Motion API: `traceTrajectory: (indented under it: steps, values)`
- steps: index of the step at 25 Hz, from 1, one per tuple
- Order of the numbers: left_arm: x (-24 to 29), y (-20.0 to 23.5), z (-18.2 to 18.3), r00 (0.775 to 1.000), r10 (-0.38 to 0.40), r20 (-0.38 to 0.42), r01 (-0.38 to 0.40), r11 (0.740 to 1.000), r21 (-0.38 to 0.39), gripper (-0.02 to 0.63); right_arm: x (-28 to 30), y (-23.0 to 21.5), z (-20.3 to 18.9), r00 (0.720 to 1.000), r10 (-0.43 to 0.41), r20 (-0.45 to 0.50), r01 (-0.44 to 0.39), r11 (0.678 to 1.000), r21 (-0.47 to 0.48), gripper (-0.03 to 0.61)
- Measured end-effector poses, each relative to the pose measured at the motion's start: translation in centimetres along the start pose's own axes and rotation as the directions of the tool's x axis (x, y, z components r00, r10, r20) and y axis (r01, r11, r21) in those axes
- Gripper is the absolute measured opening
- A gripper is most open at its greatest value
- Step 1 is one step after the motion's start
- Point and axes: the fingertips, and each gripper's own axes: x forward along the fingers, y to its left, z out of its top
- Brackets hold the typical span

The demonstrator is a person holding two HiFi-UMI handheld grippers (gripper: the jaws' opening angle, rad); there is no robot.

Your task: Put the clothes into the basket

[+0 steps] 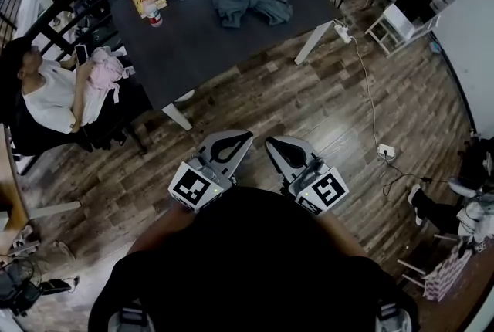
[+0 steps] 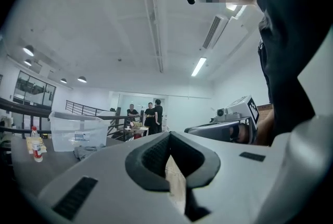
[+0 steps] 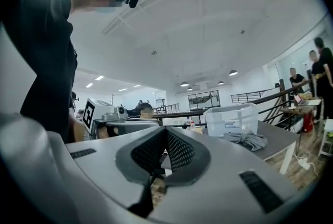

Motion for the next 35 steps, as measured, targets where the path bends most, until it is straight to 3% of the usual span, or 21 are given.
traceTrajectory:
  steps: [7, 15, 22, 35]
  values:
    - [0.0, 3.6, 0.3, 1.000, -0.005, 0.010, 0.005, 1.000, 0.007, 0.003, 2.9, -1.2, 0.0, 1.000, -0.017, 0.007, 0.017, 0.999, 0.040, 0.017]
    - [1.2, 5.8, -0.7, 1.000, 0.016, -0.015, -0.016, 1.000, -0.005, 0.003, 4.8, -3.9, 0.2, 1.000, -0.012, 0.008, 0.012, 1.000, 0.012, 0.017]
    - [3.7, 8.9, 0.2, 0.997, 0.078, 0.006, -0.078, 0.997, 0.015, 0.003, 6.9, -7.4, 0.9, 0.999, 0.040, 0.009, -0.039, 0.999, -0.034, 0.017]
    - [11.8, 15.0, 0.8, 0.981, 0.196, 0.002, -0.196, 0.981, 0.008, 0.003, 10.2, -17.3, 2.0, 0.989, 0.150, 0.012, -0.149, 0.988, -0.026, 0.017]
